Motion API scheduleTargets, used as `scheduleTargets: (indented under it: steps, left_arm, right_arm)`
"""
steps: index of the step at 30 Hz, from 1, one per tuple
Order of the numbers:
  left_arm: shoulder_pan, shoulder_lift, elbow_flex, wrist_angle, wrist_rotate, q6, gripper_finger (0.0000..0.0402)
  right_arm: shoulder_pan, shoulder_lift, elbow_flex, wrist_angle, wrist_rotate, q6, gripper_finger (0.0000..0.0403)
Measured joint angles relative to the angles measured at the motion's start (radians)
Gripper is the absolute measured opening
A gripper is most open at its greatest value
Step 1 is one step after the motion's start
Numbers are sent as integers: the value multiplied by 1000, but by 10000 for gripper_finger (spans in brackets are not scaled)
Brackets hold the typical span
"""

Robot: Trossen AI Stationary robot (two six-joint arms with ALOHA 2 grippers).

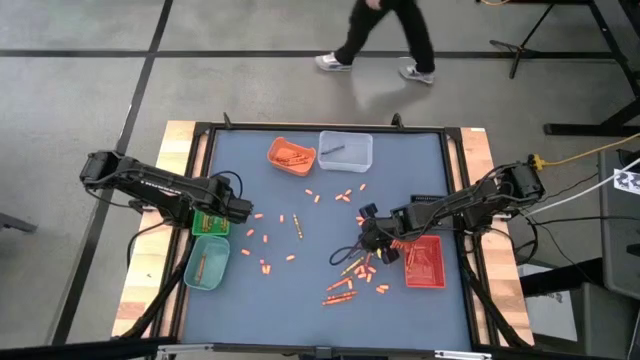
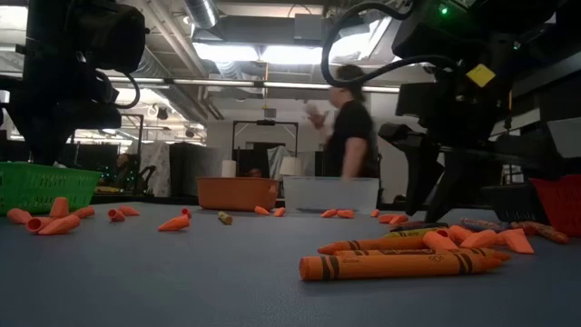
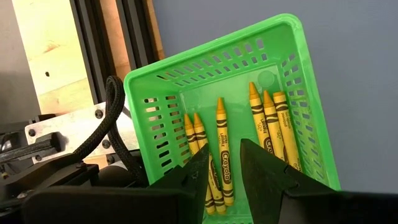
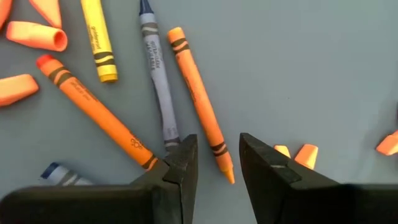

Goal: Sort crayons
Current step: Put the light orange crayon into the red bin

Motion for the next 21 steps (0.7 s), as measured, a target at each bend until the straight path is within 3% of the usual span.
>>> scheduleTargets:
  steps: [13,21]
  left_arm:
    - [0,0,0,5,-23,0,76]
    - [0,0,0,19,-86,0,76]
  right_arm:
    - [0,27,1,19,1,-3,113]
    - [-28,52,3,25,-27,-2,48]
